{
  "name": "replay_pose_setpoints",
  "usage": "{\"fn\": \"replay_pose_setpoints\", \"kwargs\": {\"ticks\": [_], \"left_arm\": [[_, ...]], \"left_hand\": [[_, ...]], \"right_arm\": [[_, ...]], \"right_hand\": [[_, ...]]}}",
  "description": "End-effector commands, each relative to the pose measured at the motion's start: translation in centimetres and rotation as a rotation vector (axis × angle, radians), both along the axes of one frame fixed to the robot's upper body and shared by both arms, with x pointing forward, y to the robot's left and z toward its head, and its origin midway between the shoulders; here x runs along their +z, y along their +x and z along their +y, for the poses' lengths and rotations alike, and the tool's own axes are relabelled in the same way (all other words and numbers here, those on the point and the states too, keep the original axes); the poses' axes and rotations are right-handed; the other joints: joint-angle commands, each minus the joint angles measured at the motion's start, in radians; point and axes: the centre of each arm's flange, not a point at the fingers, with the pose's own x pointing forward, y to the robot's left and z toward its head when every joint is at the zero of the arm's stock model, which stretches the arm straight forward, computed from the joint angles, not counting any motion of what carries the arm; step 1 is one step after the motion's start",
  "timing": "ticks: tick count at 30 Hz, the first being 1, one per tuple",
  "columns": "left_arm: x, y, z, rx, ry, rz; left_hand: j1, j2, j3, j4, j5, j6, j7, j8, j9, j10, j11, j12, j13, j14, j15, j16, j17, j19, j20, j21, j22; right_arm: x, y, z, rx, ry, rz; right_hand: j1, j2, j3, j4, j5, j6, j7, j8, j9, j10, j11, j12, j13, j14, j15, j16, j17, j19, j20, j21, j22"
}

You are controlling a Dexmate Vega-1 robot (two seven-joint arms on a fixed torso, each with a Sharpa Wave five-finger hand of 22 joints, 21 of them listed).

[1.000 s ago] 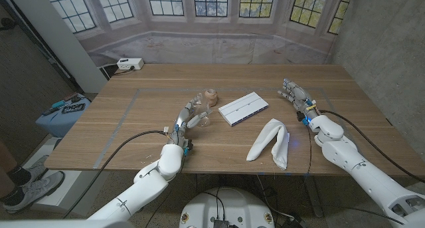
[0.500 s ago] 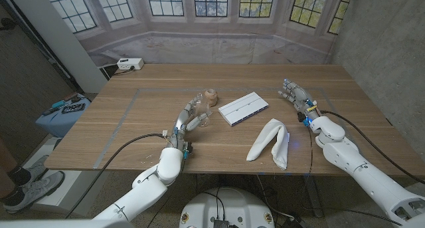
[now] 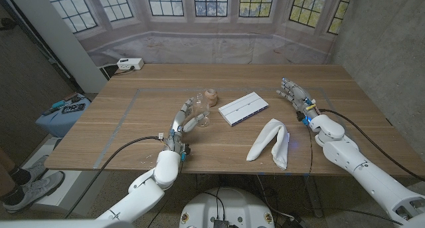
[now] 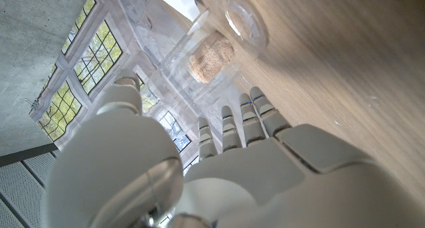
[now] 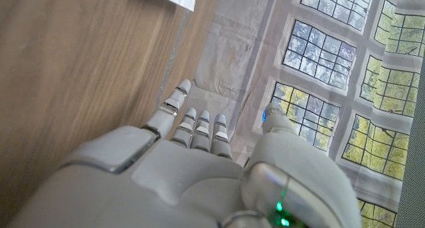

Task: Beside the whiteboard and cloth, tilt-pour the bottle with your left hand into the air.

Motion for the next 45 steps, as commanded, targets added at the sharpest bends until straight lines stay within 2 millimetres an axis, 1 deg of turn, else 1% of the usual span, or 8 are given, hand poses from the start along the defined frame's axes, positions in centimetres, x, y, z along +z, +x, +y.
{"fn": "replay_pose_setpoints", "kwargs": {"ticks": [1, 13, 28, 34, 35, 42, 43, 45], "left_arm": [[1.3, -1.0, 1.3, -0.01, 0.01, -0.007], [1.9, -1.1, 2.2, -0.047, 0.012, -0.008], [2.1, -0.3, 3.5, -0.09, -0.018, -0.025], [2.4, 0.3, 3.7, -0.112, -0.034, -0.039], [2.5, 0.4, 3.7, -0.115, -0.033, -0.042], [3.3, 0.8, 3.7, -0.141, -0.038, -0.058], [3.3, 0.9, 3.7, -0.148, -0.041, -0.059], [3.4, 0.9, 3.6, -0.156, -0.047, -0.06]], "left_hand": [[-0.007, -0.002, -0.004, 0.005, 0.007, 0.0, 0.004, 0.004, 0.002, -0.005, 0.001, 0.006, -0.002, -0.007, -0.001, 0.007, 0.0, -0.003, 0.002, -0.006, 0.004], [-0.025, 0.0, -0.011, 0.014, 0.008, 0.011, 0.019, 0.009, 0.001, -0.005, 0.003, 0.01, -0.01, -0.01, 0.0, 0.01, -0.003, -0.006, 0.005, -0.005, 0.004], [-0.114, 0.03, -0.035, 0.066, 0.007, 0.044, 0.042, 0.018, 0.002, 0.009, 0.014, 0.02, -0.032, -0.021, 0.005, 0.017, -0.001, -0.024, 0.002, -0.007, 0.006], [-0.162, 0.065, -0.04, 0.098, 0.005, 0.044, 0.054, 0.015, 0.003, 0.011, 0.015, 0.022, -0.041, -0.022, 0.007, 0.021, 0.001, -0.03, 0.0, -0.006, 0.008], [-0.184, 0.086, -0.041, 0.115, 0.004, 0.044, 0.056, 0.015, 0.003, 0.013, 0.013, 0.023, -0.045, -0.021, 0.005, 0.023, 0.002, -0.031, 0.0, -0.004, 0.008], [-0.211, 0.109, -0.042, 0.134, 0.001, 0.047, 0.059, 0.014, 0.003, 0.017, 0.018, 0.025, -0.052, -0.022, 0.007, 0.025, 0.003, -0.035, -0.004, -0.004, 0.009], [-0.223, 0.12, -0.043, 0.143, -0.001, 0.048, 0.06, 0.014, 0.003, 0.014, 0.009, 0.024, -0.054, -0.022, 0.007, 0.025, 0.003, -0.038, -0.004, -0.004, 0.01], [-0.243, 0.139, -0.043, 0.157, -0.004, 0.05, 0.065, 0.014, 0.002, 0.016, 0.017, 0.025, -0.058, -0.023, 0.008, 0.026, 0.003, -0.04, -0.005, -0.003, 0.011]], "right_arm": [[0.7, -0.1, 0.6, -0.013, -0.002, 0.003], [1.2, -0.3, 1.1, -0.03, -0.001, -0.004], [1.4, -0.4, 2.2, -0.047, -0.019, 0.006], [1.5, -0.4, 2.4, -0.052, -0.023, 0.005], [1.5, -0.4, 2.4, -0.052, -0.024, 0.005], [1.6, -0.4, 2.9, -0.05, -0.031, 0.005], [1.6, -0.5, 3.0, -0.05, -0.03, 0.005], [1.5, -0.5, 3.2, -0.051, -0.032, 0.007]], "right_hand": [[0.008, -0.001, 0.007, -0.002, 0.004, 0.007, -0.005, 0.005, 0.002, 0.006, 0.004, 0.002, 0.005, 0.004, 0.0, 0.005, 0.0, 0.004, 0.009, -0.001, 0.003], [0.007, -0.002, 0.006, -0.002, 0.004, 0.006, -0.005, 0.005, 0.002, 0.006, 0.002, 0.002, 0.005, 0.003, 0.003, 0.005, 0.0, 0.005, 0.015, -0.001, 0.003], [0.007, -0.002, 0.006, -0.001, 0.004, 0.001, -0.005, 0.003, 0.002, 0.002, 0.006, 0.001, 0.005, 0.003, 0.009, 0.005, 0.0, -0.002, 0.015, -0.003, 0.003], [0.007, -0.002, 0.005, -0.001, 0.004, 0.001, -0.004, 0.003, 0.002, 0.002, 0.005, 0.001, 0.005, 0.003, 0.009, 0.005, 0.0, -0.002, 0.016, -0.003, 0.003], [0.007, -0.002, 0.005, -0.001, 0.004, 0.002, -0.004, 0.003, 0.002, 0.002, 0.004, 0.001, 0.005, 0.002, 0.009, 0.005, 0.0, -0.003, 0.015, -0.003, 0.003], [0.007, -0.002, 0.005, -0.001, 0.004, 0.002, -0.004, 0.003, 0.002, 0.001, 0.005, 0.001, 0.005, 0.002, 0.009, 0.005, 0.0, -0.003, 0.016, -0.003, 0.003], [0.007, -0.002, 0.005, -0.001, 0.004, 0.002, -0.004, 0.003, 0.002, 0.001, 0.004, 0.001, 0.005, 0.002, 0.008, 0.004, 0.0, -0.003, 0.015, -0.003, 0.003], [0.007, -0.002, 0.005, -0.001, 0.004, 0.002, -0.003, 0.003, 0.002, 0.002, 0.005, 0.001, 0.005, 0.002, 0.008, 0.005, 0.0, -0.003, 0.015, -0.003, 0.003]]}}
